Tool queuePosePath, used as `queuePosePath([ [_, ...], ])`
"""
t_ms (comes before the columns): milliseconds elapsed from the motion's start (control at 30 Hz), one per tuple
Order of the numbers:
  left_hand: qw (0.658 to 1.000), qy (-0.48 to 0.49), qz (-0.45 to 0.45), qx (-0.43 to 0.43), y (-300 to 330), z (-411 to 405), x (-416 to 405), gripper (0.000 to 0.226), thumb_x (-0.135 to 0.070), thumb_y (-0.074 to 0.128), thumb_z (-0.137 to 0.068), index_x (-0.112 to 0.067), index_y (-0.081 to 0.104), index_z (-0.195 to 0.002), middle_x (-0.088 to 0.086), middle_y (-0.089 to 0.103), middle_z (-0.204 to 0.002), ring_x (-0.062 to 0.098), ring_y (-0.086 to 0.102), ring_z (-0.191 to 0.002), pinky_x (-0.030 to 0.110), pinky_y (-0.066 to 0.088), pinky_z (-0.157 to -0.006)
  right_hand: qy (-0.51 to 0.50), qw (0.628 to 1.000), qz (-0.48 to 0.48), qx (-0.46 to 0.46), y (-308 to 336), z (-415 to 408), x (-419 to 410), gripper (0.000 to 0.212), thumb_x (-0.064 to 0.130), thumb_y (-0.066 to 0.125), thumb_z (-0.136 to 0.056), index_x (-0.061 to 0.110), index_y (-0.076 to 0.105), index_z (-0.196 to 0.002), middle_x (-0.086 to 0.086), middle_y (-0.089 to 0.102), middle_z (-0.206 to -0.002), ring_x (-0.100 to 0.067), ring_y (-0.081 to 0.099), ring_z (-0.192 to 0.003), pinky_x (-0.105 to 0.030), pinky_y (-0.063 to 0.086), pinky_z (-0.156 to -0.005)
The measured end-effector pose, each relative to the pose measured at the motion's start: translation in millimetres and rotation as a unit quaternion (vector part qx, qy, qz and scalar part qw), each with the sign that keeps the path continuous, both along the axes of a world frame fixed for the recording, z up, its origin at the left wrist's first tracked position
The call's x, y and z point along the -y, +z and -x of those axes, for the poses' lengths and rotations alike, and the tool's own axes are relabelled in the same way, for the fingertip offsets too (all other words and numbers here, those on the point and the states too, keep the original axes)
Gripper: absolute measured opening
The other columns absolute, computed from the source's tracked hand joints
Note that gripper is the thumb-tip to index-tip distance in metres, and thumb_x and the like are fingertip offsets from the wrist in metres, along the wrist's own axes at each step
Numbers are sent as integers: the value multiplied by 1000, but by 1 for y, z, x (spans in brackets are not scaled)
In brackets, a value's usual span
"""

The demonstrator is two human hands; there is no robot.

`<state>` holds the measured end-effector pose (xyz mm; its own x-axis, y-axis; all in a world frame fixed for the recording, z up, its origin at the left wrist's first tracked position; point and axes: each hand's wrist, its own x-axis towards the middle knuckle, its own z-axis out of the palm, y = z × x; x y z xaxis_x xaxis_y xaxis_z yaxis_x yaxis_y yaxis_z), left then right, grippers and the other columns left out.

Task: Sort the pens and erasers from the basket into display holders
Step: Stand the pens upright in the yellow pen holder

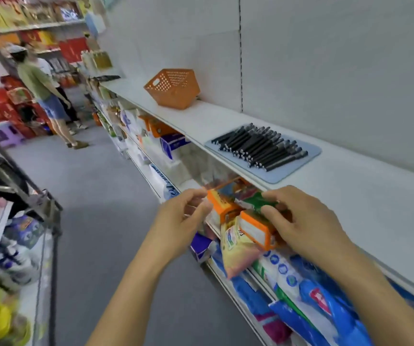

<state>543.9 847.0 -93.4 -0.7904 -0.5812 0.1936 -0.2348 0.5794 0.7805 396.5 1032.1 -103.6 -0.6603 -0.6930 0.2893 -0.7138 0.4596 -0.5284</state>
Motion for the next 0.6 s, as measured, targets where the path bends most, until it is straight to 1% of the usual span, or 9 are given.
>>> queuePosePath([
  [133, 999, -32, 34, 5, 9, 76, 69, 13, -39, 59, -93, -52, 56, -94, -20, 67, -94, -7, 60, -88, 9, 47, -69, -64, 998, -12, -20, 12, 58, 52, 32, 49, 48, -93, 39, 57, -122, 20, 57, -119, -8, 58, -105, -32, 47, -79],
  [200, 998, -49, 44, 10, 8, 110, 100, 12, -42, 57, -94, -46, 60, -105, -20, 66, -99, -7, 60, -90, 15, 48, -74, -101, 994, -24, -19, 15, 82, 69, 33, 49, 48, -94, 38, 57, -124, 17, 58, -119, -10, 60, -99, -33, 48, -77],
  [233, 997, -58, 50, 16, 6, 125, 116, 20, -43, 56, -94, -39, 61, -113, -19, 64, -104, -7, 59, -92, 16, 48, -76, -122, 992, -35, -16, 15, 91, 75, 33, 49, 47, -94, 38, 57, -124, 16, 57, -117, -11, 61, -95, -33, 48, -76],
  [300, 996, -69, 58, 26, 1, 157, 147, 32, -43, 53, -96, -29, 60, -124, -15, 62, -113, -6, 57, -95, 13, 44, -76, -172, 984, -53, -12, 14, 110, 84, 33, 48, 47, -94, 37, 57, -124, 13, 55, -113, -13, 61, -88, -33, 48, -72],
  [367, 993, -84, 74, 26, -2, 191, 177, 33, -38, 51, -98, -23, 59, -127, -10, 59, -117, -6, 59, -91, 9, 43, -72, -228, 972, -63, -9, 12, 127, 89, 34, 47, 47, -94, 34, 58, -124, 11, 52, -111, -13, 59, -83, -31, 44, -65],
  [400, 992, -94, 83, 27, -3, 208, 190, 33, -36, 51, -98, -22, 59, -127, -7, 59, -119, -5, 60, -92, 11, 45, -76, -260, 963, -69, -4, 10, 133, 92, 34, 46, 47, -94, 33, 58, -124, 10, 50, -110, -13, 58, -81, -29, 41, -62],
  [433, 990, -106, 92, 35, -4, 225, 204, 34, -36, 50, -99, -21, 58, -129, -5, 58, -123, -2, 60, -99, 19, 48, -85, -294, 953, -76, 2, 8, 137, 94, 35, 47, 47, -94, 32, 58, -124, 9, 48, -110, -14, 58, -80, -29, 38, -60],
  [500, 984, -134, 102, 66, -6, 258, 228, 38, -37, 50, -99, -20, 55, -132, -2, 57, -131, 12, 56, -114, 35, 46, -98, -372, 923, -100, 19, 0, 142, 99, 40, 49, 46, -94, 30, 56, -127, 3, 48, -114, -19, 59, -82, -30, 36, -59],
  [600, 963, -185, 142, 134, -7, 300, 252, 44, -41, 47, -99, -20, 52, -137, 0, 58, -134, 18, 58, -114, 31, 40, -95, -488, 857, -143, 85, -11, 142, 108, 55, 55, 41, -93, 21, 49, -135, -9, 51, -128, -32, 61, -100, -35, 41, -71],
])
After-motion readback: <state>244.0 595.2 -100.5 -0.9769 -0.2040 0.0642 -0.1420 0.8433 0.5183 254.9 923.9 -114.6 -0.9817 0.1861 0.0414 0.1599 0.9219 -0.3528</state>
